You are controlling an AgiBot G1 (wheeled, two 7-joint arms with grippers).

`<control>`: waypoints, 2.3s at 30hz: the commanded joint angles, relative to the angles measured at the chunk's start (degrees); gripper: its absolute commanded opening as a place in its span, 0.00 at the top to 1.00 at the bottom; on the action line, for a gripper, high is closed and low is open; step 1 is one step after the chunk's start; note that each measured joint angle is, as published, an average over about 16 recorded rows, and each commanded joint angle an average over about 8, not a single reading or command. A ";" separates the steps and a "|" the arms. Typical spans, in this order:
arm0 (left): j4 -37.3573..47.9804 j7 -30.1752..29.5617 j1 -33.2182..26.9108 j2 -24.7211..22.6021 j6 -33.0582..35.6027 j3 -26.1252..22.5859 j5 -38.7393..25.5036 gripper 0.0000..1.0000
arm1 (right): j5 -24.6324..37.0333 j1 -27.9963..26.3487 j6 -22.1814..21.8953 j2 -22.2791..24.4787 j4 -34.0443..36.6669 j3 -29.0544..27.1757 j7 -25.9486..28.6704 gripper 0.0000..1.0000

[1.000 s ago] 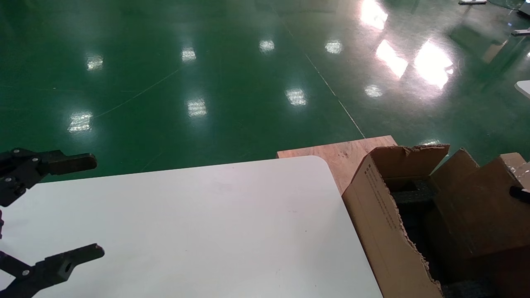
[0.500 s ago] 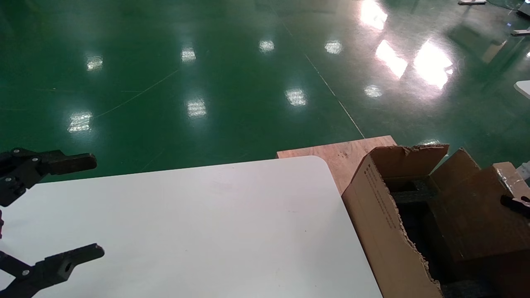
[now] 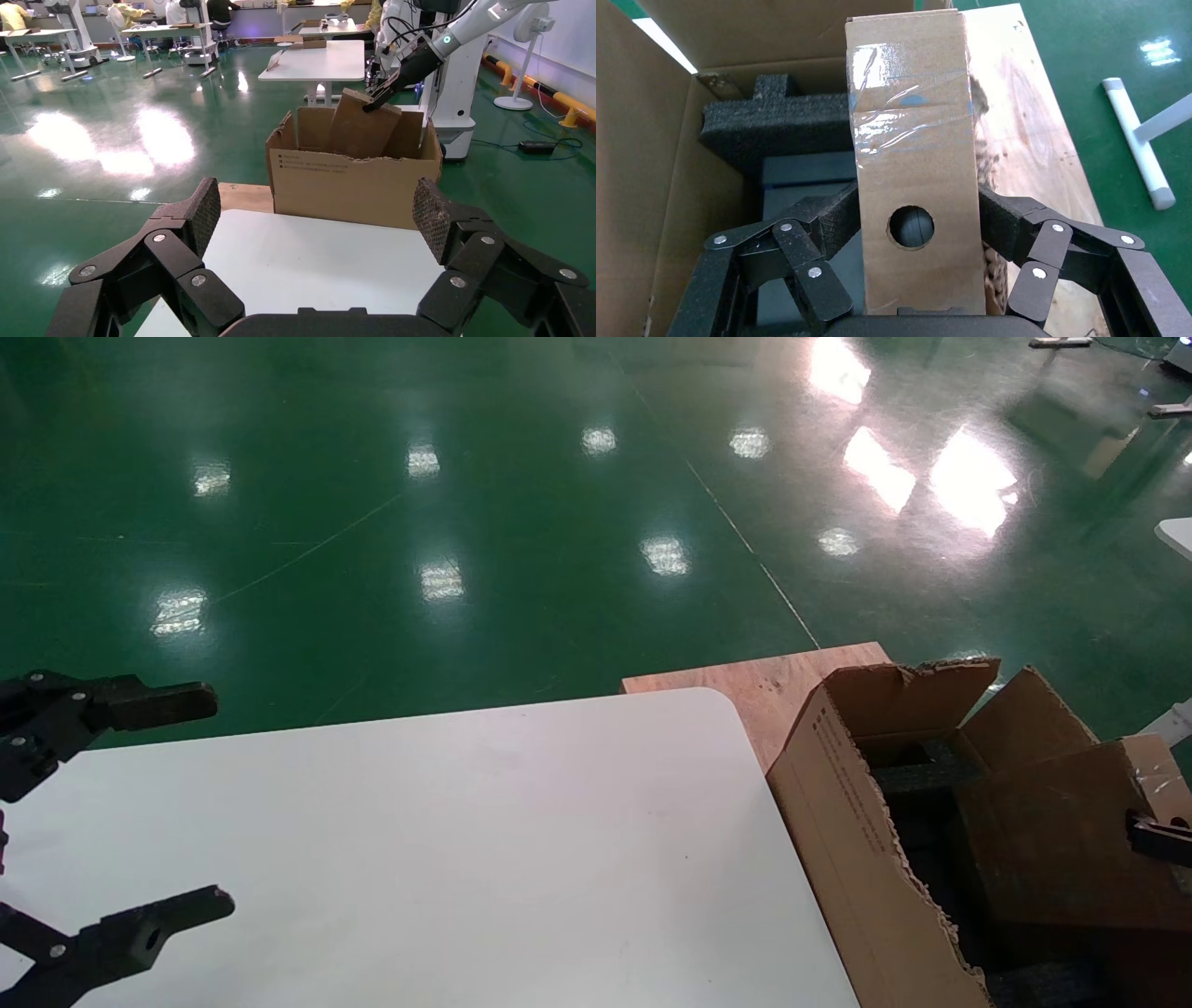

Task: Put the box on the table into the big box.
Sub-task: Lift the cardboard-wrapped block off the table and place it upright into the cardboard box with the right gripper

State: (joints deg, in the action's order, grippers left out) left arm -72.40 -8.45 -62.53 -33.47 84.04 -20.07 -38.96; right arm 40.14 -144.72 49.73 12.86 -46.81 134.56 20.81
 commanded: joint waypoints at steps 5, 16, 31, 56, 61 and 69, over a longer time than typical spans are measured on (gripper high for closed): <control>0.00 0.00 0.00 0.00 0.00 0.00 0.00 0.00 | -1.89 -1.98 -0.04 -0.87 0.46 3.52 -0.75 1.00; 0.00 0.01 0.00 0.00 0.00 -0.01 0.01 0.00 | -2.62 -3.12 4.12 -2.50 4.05 1.90 -2.80 1.00; 0.00 0.01 -0.01 0.01 -0.01 -0.02 0.01 0.00 | 5.02 3.50 9.06 0.84 3.70 -12.20 -1.44 1.00; 0.00 0.02 -0.01 0.01 -0.02 -0.04 0.03 0.00 | 12.87 10.08 3.73 4.21 -5.32 -18.40 6.74 1.00; 0.00 0.02 -0.01 0.02 -0.02 -0.04 0.03 0.00 | 13.21 10.26 3.26 3.90 -5.46 -18.07 7.09 1.00; 0.00 0.02 -0.01 0.02 -0.02 -0.05 0.03 0.00 | 13.33 10.13 2.64 3.14 -5.12 -17.13 7.07 0.89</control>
State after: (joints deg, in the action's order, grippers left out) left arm -72.40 -8.43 -62.54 -33.45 84.02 -20.12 -38.93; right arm 53.52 -134.56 52.42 15.95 -51.90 117.38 27.78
